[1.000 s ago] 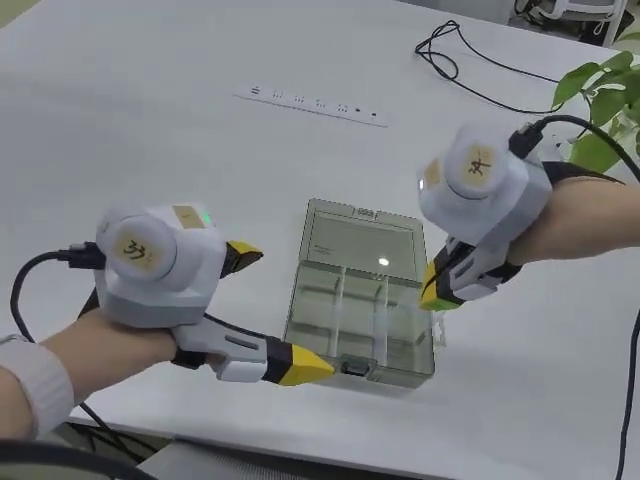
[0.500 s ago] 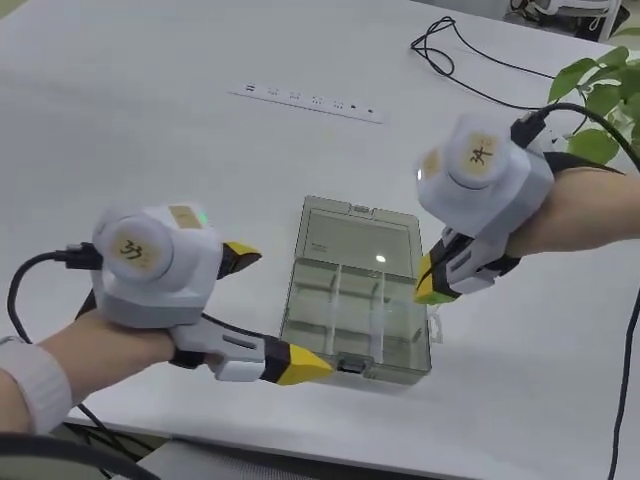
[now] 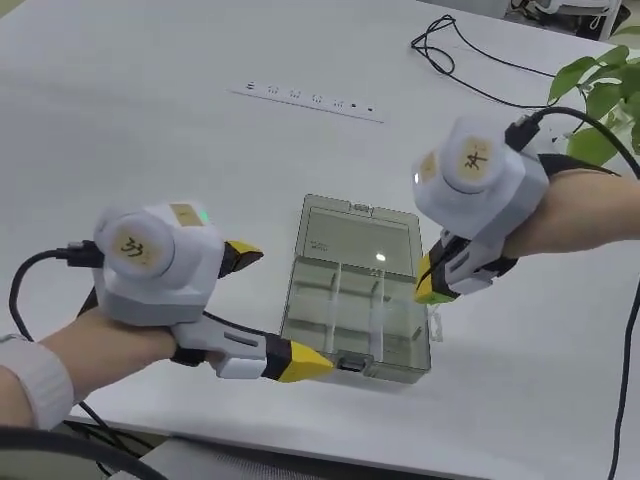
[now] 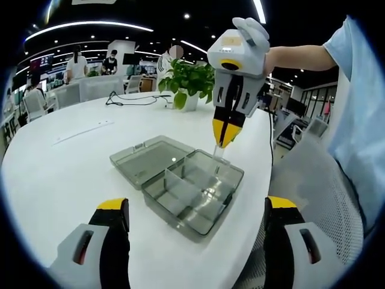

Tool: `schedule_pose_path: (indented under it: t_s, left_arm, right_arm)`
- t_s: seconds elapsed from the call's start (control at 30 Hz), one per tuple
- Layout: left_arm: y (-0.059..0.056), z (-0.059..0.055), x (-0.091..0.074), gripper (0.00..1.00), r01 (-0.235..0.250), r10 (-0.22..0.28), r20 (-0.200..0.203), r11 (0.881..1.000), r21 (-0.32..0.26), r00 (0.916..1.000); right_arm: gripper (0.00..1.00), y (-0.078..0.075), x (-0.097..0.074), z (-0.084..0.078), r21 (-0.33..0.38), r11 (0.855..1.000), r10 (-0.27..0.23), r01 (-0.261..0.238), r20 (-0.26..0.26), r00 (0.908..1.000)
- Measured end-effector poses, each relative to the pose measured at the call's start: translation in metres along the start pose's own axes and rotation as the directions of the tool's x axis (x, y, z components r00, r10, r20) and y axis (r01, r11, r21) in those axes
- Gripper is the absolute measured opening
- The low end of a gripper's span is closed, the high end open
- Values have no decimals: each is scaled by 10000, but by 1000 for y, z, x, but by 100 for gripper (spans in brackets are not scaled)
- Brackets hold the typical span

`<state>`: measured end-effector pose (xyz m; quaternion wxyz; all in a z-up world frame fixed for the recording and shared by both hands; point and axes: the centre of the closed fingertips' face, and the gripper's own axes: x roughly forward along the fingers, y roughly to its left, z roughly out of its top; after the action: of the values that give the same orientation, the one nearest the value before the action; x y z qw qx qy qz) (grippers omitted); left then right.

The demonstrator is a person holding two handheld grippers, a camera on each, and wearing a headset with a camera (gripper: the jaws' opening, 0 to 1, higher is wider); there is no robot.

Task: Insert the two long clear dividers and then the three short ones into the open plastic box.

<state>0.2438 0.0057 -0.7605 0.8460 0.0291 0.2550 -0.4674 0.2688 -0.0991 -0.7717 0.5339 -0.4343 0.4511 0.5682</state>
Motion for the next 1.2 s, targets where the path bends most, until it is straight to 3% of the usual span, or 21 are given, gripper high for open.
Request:
schedule_pose_path:
  t_s: [0.37,0.57,1.2]
  left_arm:
    - [2,-1,-2,95,-82,82,-20,10000,-16,10000]
    - [1,-2,-2,95,-67,67,22,10000,-71,10000]
    - [-1,-3,-1,94,-22,21,-7,10000,-78,10000]
  right_arm:
    - [2,9,11,2,70,9997,232,-231,-171,9996]
    - [2,4,20,-3,-112,9996,265,-268,-254,9993]
    - [2,2,45,-11,202,9992,349,-340,-439,9984]
